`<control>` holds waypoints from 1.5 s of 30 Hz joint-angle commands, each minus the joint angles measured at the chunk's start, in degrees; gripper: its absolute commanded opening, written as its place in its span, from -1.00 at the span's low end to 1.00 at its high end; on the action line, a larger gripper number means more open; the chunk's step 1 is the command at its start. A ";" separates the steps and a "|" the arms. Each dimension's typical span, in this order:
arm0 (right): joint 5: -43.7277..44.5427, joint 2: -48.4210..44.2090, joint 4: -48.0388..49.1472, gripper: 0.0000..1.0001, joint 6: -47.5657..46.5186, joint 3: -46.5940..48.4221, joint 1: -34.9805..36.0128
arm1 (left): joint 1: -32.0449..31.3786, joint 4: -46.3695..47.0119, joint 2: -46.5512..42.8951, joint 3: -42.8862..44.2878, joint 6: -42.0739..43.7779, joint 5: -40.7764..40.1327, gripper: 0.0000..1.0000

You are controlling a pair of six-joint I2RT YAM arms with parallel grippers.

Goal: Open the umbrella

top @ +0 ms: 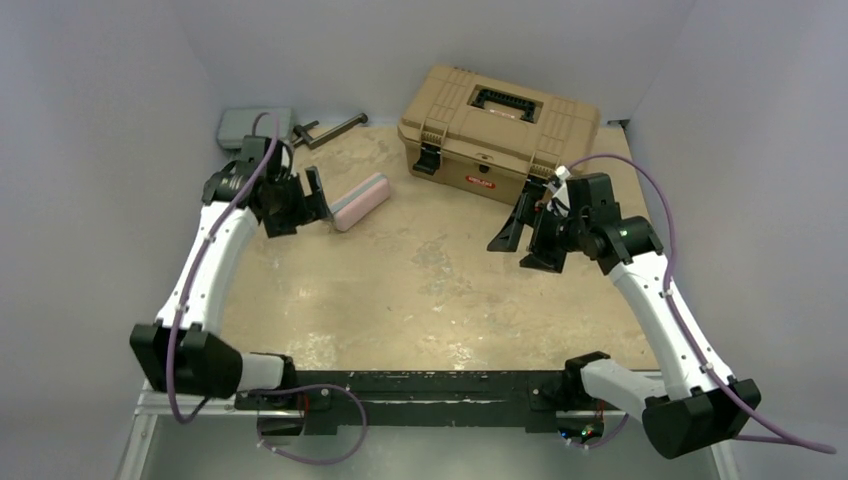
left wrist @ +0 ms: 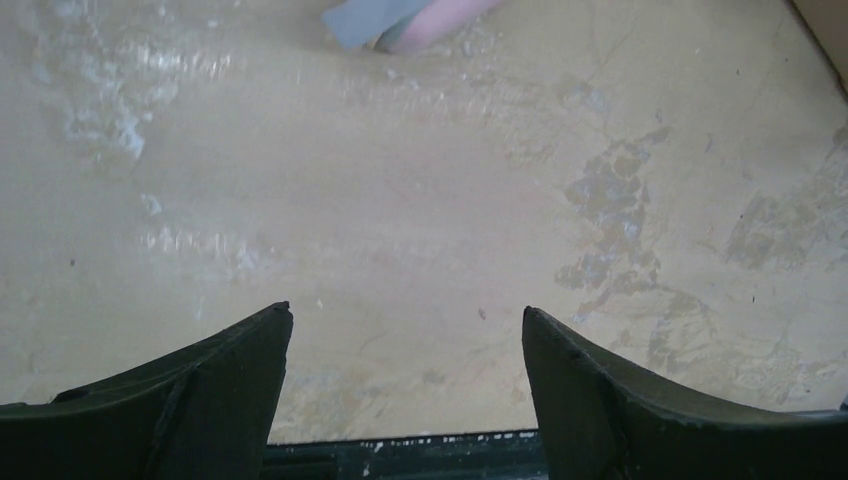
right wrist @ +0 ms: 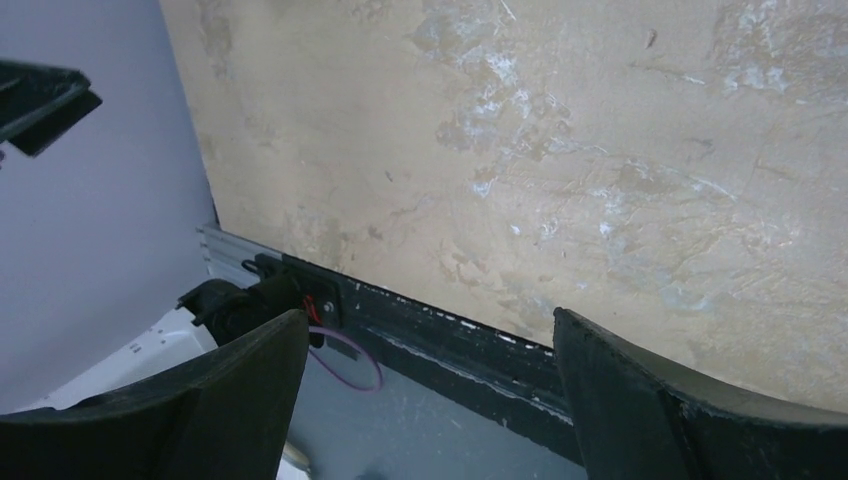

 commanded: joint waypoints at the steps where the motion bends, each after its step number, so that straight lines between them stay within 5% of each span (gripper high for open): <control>1: -2.61 -1.46 0.32 0.80 0.99 5.47 0.15 | -0.19 8.55 10.65 8.04 1.65 1.72 0.52; 5: -1.33 -1.42 -2.63 0.80 1.19 9.30 0.11 | -0.27 12.65 19.90 13.51 0.30 3.06 0.13; 11: 1.53 -2.22 -6.24 0.79 2.91 10.25 0.09 | -0.27 14.27 33.34 24.50 0.89 4.84 -0.11; 21: 4.10 -4.61 -7.90 0.79 7.53 11.76 0.13 | -2.55 15.67 42.52 25.01 1.57 9.04 -0.17; 30: 4.22 -3.82 -6.53 0.79 8.62 11.42 0.15 | -14.45 19.25 34.77 13.59 1.41 12.55 -0.18; 33: 3.74 -2.41 -6.25 0.79 8.13 12.87 0.08 | -14.64 21.46 28.73 10.59 0.06 8.00 -0.10; 45: 1.43 -1.27 -6.76 0.79 7.26 14.31 0.15 | -0.30 12.19 46.77 37.04 -4.77 1.72 -0.18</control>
